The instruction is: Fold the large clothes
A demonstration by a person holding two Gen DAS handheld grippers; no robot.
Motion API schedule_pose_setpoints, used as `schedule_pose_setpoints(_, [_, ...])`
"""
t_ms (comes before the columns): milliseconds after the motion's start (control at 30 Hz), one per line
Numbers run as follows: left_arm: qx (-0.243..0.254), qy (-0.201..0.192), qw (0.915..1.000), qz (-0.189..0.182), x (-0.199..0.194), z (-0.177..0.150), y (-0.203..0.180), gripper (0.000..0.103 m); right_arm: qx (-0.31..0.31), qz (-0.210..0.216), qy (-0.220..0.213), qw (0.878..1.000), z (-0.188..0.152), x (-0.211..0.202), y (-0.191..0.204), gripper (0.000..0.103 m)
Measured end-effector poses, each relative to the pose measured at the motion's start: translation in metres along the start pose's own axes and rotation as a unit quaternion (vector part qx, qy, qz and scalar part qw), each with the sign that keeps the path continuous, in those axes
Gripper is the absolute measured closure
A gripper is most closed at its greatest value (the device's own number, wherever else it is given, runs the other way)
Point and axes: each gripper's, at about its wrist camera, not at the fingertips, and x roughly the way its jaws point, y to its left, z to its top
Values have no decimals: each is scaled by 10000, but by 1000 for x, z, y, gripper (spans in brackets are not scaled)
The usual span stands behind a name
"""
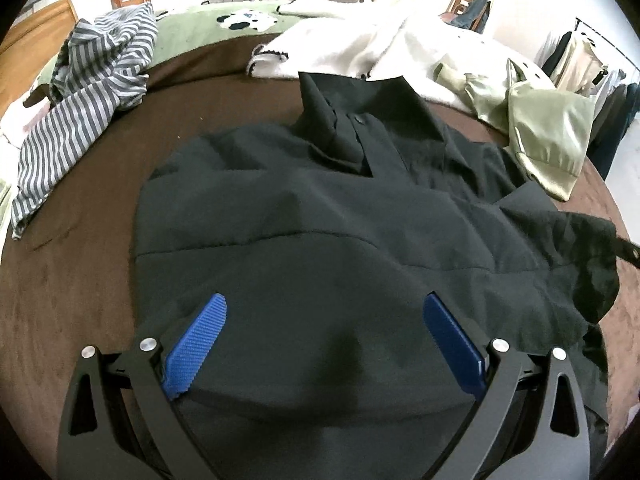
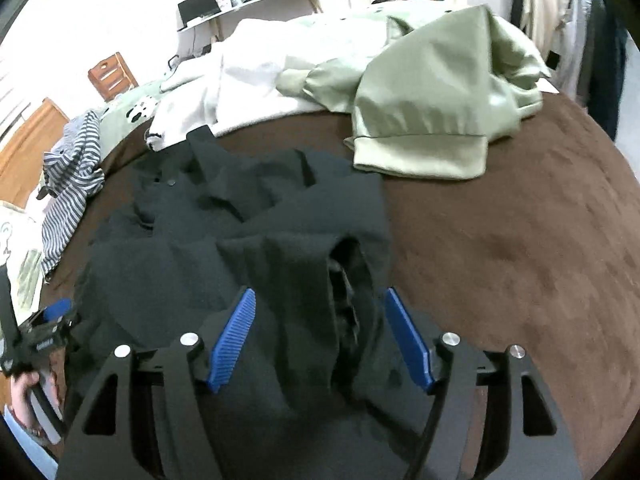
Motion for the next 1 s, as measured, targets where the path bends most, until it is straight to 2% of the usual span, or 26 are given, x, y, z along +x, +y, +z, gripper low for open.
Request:
schedule_pose_setpoints(33, [-22,46,10000,4,4,-2,0,6,17,24,41,10000,3,7,-3,45])
schedule_pose_setpoints(67, [-31,73,10000,9,7,-4,0,6,38,66,75,9999,5,12,-3,62])
schedule_pose_setpoints(133, [-51,153,9999,39,14,-9,2,6,128,184,201,9995,8,24,-8,88])
schedule_pose_setpoints(333, [-28,457,9986,270,39,-26,8,6,65,-94,164,9998,10,43,-13,91])
schedule_pose_setpoints(433, [30,519,9983,280,50,-32,8,6,123,-198,338,9992,6,62,-23,85])
schedule_pose_setpoints(533, [-98,555,9983,169,57,-34,13,6,99,-378,460,9982,-3,83,-33,69])
schedule_pose_setpoints(667, [-122,513,9985,142,61,-37,15,6,50,-334,424,9985,-9,90,-36,67])
schedule_pose_setpoints(800, [-117,514,9985,161,61,-36,13,6,-22,-408,339,9986,-7,85,-34,62])
schedule_pose_setpoints(833, [-122,519,9984,163,60,-36,13,6,2,-412,325,9986,-7,82,-34,57])
schedule_pose_setpoints(867, [-124,520,9984,170,60,-35,14,6,29,-420,311,9986,-8,80,-34,45])
schedule_pose_setpoints(933, [-133,476,9986,180,55,-34,14,6,86,-408,181,9990,-9,69,-35,29])
schedule_pose_setpoints(1000, [-178,352,9990,194,44,-33,13,6,49,-364,47,9993,-11,55,-33,28])
